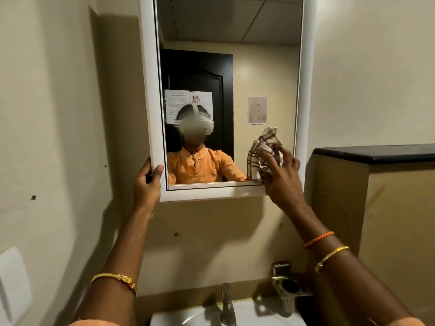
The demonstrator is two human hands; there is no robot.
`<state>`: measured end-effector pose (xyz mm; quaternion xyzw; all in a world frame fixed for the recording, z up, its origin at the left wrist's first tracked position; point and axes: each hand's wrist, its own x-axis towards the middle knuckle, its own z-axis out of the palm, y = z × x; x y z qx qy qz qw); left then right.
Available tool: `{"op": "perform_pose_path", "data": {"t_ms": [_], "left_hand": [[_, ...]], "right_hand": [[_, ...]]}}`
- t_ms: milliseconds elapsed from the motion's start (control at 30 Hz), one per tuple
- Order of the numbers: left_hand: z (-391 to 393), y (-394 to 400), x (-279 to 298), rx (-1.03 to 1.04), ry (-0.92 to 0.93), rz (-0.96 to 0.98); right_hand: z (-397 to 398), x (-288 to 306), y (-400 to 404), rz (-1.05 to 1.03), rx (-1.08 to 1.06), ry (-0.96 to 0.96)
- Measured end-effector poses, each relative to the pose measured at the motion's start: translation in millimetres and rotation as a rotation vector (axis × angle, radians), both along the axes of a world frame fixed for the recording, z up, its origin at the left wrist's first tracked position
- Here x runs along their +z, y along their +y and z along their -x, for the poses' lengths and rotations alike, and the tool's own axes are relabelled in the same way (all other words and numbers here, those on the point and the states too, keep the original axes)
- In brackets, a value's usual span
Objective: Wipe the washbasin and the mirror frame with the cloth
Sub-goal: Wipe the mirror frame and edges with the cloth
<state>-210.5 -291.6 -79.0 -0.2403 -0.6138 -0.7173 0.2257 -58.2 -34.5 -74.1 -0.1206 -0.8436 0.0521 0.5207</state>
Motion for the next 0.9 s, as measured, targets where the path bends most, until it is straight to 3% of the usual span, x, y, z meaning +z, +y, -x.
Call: {"op": "perform_pose_path", "data": {"t_ms": [233, 400, 533, 733, 900], "left_hand": [[-0.4, -4.3, 1.4, -0.066, -0.015, -0.012], [-3.3, -2.4, 0.5, -0.019, 0.018, 0.002], [-6.6, -0.2, -0.1, 0.029, 0.04, 0.002], [-6.3, -0.2, -1.0, 0.025, 0.032, -0.007], [-7.2, -3.2, 0.1, -0.037, -0.017, -0.027]], "right_hand": [[3.8, 12.8, -12.5, 0.195, 0.087, 0.059], [15.9, 11.2, -43.8, -0.208, 0.226, -0.089], [-5.0, 41.8, -8.0, -0.34, 0.115, -0.179], [-43.5, 14.3, 68.1, -0.129, 0.078, -0.098], [-40.0, 18.0, 66.9, -0.003, 0.062, -0.033]]}}
